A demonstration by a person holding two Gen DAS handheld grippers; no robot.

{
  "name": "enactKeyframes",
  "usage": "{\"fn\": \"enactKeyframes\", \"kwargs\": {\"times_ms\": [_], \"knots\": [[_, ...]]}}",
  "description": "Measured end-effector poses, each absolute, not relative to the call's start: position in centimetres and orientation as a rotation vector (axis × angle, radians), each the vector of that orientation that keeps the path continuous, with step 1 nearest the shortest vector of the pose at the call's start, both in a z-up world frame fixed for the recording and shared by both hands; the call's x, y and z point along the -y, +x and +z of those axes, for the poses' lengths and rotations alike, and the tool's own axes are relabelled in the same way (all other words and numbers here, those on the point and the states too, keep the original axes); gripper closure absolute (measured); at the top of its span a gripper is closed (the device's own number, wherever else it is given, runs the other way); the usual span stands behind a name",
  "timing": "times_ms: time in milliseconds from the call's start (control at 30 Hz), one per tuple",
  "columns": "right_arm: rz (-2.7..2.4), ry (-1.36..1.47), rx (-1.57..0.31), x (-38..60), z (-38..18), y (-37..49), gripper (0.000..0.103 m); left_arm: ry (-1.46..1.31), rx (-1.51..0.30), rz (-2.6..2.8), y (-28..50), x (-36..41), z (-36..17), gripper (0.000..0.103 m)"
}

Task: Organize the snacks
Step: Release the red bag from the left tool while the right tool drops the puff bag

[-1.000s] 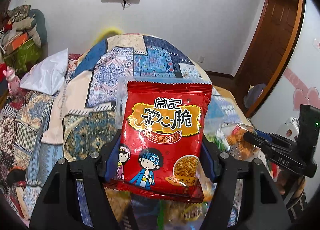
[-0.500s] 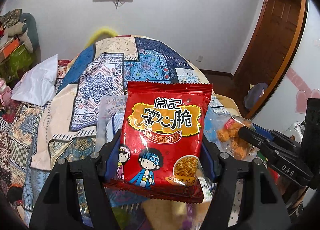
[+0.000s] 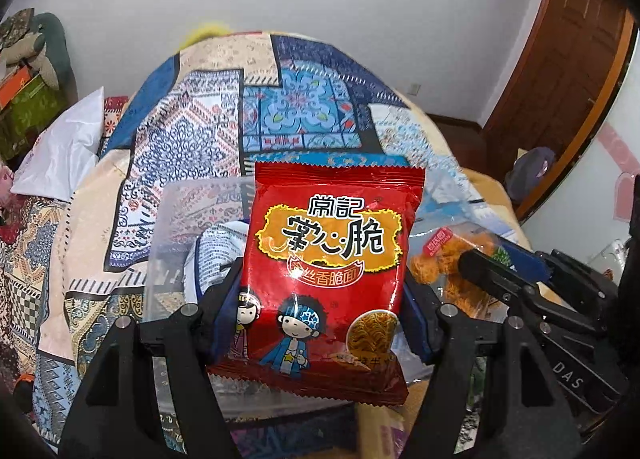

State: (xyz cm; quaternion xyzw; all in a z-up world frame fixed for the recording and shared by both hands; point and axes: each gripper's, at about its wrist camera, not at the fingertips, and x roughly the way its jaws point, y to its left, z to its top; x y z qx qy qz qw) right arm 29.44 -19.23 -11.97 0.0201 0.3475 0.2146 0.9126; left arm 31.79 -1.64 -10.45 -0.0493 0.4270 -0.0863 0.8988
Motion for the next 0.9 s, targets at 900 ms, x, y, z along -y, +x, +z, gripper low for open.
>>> {"fn": "enactKeyframes", "kwargs": {"times_ms": [900], "knots": [[0.443,0.017,-0.695,19.4,-8.5,22.6,0.042,-0.005,-0.804,-0.183,22.2,-0.9,-4.0,0.025]]}}
